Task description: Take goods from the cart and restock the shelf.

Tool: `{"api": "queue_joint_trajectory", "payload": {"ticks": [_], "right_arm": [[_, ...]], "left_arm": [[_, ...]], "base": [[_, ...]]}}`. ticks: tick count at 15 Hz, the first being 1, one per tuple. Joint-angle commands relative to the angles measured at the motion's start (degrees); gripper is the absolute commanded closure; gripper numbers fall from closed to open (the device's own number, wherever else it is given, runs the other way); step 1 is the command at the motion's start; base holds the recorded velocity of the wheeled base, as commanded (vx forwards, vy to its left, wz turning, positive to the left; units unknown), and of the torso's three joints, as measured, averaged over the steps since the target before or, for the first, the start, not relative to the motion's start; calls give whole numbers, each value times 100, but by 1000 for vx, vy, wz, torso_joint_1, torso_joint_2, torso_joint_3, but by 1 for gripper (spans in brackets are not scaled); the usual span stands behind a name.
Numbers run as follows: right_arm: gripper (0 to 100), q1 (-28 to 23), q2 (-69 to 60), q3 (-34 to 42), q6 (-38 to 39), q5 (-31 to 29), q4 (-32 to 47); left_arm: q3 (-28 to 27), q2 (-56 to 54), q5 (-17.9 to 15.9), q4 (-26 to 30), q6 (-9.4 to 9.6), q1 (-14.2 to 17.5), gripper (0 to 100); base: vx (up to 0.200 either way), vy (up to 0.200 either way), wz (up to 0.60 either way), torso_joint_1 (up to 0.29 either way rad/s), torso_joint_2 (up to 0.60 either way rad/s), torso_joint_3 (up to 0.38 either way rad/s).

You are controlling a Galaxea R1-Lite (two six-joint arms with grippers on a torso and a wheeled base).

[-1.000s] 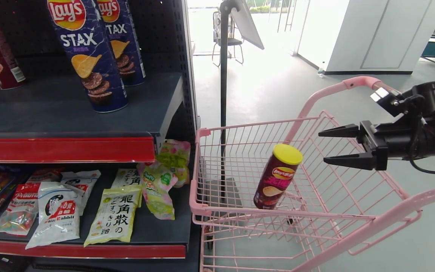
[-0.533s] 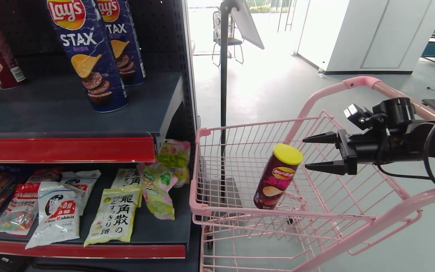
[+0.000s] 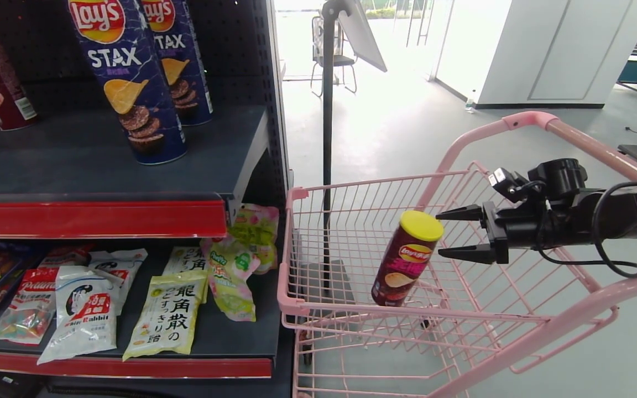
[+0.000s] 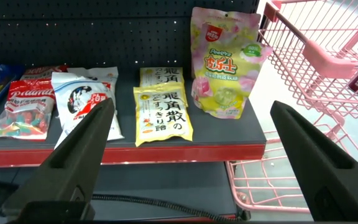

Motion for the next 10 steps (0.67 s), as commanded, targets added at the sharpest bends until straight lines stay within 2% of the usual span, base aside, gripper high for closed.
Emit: {"api": "queue_joint_trajectory", "payload": {"ticks": [1,10], "right_arm": [[0,62,41,1,9,5,-35],[0,413,129,106,0,-101,-53]], "left_arm": [[-2,8,1,0,-4,1,0],[-2,8,1,0,-4,1,0]], "base": [[0,0,0,0,0,0],[0,0,0,0,0,0]]}}
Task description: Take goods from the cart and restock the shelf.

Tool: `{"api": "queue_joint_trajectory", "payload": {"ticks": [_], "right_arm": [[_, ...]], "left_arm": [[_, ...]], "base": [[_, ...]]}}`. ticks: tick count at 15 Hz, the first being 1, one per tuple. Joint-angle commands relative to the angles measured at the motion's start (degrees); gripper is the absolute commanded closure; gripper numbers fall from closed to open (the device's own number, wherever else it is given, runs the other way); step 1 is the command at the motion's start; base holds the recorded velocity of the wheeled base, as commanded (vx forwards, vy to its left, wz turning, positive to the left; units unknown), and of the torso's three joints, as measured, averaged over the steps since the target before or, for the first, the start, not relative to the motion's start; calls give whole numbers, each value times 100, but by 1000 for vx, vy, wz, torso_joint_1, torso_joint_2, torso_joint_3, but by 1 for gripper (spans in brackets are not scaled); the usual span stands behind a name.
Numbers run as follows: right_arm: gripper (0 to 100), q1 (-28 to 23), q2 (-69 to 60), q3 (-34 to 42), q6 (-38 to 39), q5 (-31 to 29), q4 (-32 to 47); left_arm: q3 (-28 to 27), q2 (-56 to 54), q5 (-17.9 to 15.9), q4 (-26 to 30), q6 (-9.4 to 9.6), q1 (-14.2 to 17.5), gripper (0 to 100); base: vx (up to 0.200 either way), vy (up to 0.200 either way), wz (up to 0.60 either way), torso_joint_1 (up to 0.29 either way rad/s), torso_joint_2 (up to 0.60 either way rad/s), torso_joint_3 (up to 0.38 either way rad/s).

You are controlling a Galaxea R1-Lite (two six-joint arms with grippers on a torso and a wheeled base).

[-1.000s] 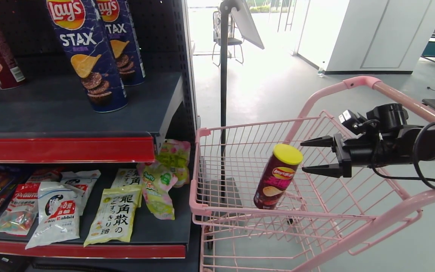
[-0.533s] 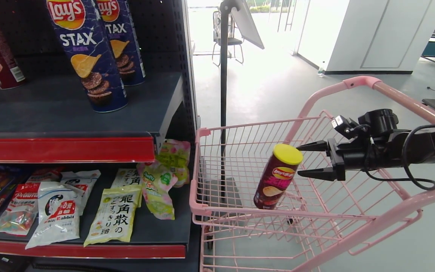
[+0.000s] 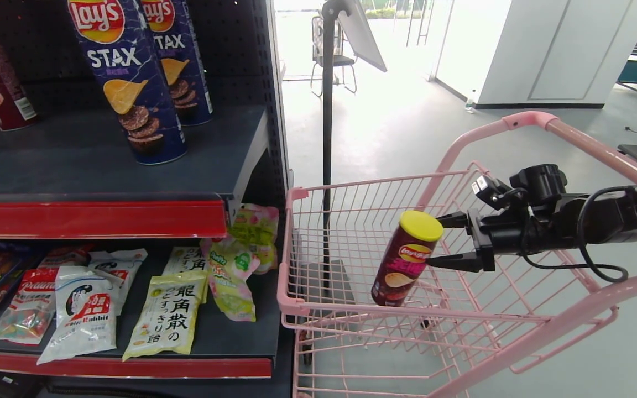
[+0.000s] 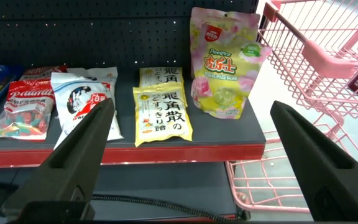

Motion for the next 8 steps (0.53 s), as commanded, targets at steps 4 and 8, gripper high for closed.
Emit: {"api": "queue_joint_trajectory", "payload": {"ticks": [4,8], "right_arm": [[0,281,315,96,53,-88,-279],[0,395,613,88,79,-97,-437]], "left_arm": [[-2,8,2,2,-1,1,0],[-2,8,2,2,-1,1,0]], "base": [[0,0,0,0,0,0],[0,0,0,0,0,0]]}}
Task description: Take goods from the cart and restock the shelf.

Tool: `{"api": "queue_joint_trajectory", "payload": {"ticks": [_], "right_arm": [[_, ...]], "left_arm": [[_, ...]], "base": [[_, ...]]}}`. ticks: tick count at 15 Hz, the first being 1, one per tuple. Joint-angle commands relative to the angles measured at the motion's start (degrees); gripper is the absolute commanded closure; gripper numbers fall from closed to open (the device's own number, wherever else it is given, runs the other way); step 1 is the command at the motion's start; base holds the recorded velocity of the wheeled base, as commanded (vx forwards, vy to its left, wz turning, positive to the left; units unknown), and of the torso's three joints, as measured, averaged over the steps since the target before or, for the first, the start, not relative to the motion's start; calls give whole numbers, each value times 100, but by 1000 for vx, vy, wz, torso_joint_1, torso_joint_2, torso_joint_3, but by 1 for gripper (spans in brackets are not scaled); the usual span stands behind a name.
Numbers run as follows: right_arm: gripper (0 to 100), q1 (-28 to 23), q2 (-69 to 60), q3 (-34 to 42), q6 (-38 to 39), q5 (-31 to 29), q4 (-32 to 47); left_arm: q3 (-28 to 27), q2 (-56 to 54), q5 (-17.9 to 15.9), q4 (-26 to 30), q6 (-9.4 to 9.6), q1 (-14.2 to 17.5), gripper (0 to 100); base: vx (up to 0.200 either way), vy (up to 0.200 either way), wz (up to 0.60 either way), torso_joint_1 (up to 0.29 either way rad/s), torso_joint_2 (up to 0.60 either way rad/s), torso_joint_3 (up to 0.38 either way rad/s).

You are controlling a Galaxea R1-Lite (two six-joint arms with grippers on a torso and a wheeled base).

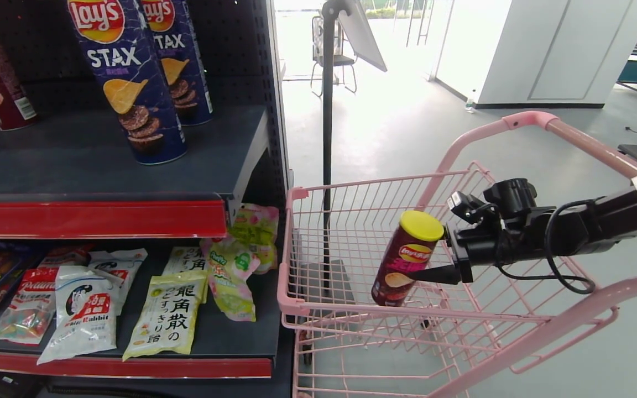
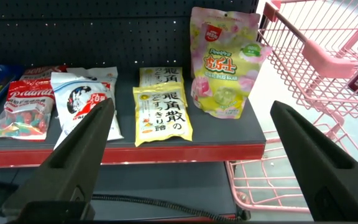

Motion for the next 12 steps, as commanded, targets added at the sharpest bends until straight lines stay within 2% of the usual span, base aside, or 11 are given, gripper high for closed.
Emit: {"api": "queue_joint_trajectory", "payload": {"ticks": [1,7,8,12], "right_arm": [[0,95,216,-20,-5,2,-13],[0,737,409,-46,100,-7,-162],[100,825,470,-82,153,-7,-321],[100,1106,514,-152,179,-25,-347]], "left_arm": [[1,8,1,0,-1,1,0],[1,8,1,0,-1,1,0],[1,8,1,0,-1,1,0],[1,8,1,0,-10,1,0]], "base": [[0,0,0,0,0,0],[0,0,0,0,0,0],[0,0,0,0,0,0],[0,0,0,0,0,0]]}}
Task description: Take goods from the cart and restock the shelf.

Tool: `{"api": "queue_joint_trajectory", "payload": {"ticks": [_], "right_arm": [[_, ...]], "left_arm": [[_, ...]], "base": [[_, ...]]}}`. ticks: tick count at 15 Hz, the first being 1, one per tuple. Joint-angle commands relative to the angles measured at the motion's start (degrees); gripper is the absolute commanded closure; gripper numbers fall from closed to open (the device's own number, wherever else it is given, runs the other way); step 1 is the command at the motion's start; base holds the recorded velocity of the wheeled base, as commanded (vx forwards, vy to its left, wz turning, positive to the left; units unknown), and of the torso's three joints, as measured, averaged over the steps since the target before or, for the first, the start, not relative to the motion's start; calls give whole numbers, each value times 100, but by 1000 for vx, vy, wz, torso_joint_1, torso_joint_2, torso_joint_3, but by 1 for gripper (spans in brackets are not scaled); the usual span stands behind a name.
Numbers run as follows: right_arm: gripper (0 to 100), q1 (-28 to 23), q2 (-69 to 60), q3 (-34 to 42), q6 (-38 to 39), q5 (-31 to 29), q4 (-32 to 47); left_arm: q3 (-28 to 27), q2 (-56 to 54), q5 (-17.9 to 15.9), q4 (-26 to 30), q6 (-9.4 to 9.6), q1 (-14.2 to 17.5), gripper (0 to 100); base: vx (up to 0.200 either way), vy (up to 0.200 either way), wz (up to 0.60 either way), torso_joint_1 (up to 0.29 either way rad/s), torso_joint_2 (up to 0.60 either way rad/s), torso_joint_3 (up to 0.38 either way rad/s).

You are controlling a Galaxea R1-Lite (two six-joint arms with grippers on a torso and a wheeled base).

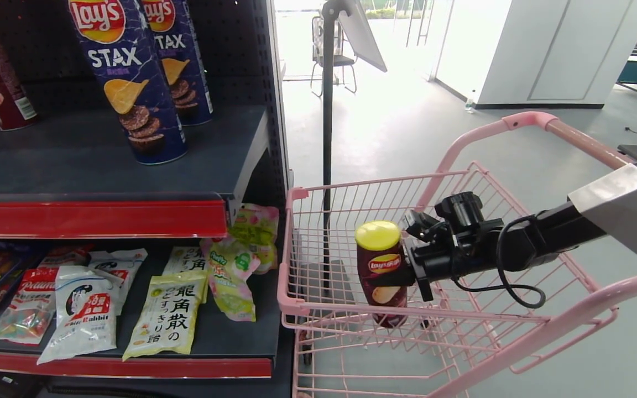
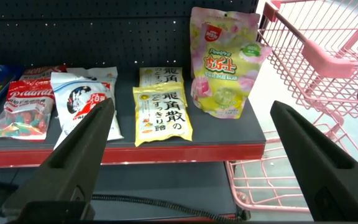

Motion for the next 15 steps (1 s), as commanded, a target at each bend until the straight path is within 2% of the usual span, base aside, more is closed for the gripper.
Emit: {"api": "queue_joint_trajectory", "payload": {"ticks": [1,4,6,8,11,13,14,15], "right_arm": [[100,127,23,-95,-5,-7,-10],[100,162,-311,-860,92,-16,174],[100,127,-777,-1387,101,-24,754],[100,39,-1375,-1510,127,-51,1211],[100,75,-2878,-1256,505,-95,2011],[100,382,-3502,-1141,584,-393,2380],[100,848,-3879,-1062,742,-868,2881],[100,1050,-4011,-1036,848,-1202,3083]], "left_arm": [[1,8,1,0,-1,1,0],[9,8,1,0,-1,1,0],[1,8,1,0,-1,1,0],[9,8,1,0,-1,1,0],[1,8,1,0,-1,1,0],[1,8,1,0,-1,1,0],[1,8,1,0,-1,1,0],[1,8,-8,0,-1,1,0]], "base": [[0,0,0,0,0,0],[0,0,0,0,0,0],[0,0,0,0,0,0],[0,0,0,0,0,0],[0,0,0,0,0,0],[0,0,0,0,0,0],[0,0,0,0,0,0],[0,0,0,0,0,0]]}}
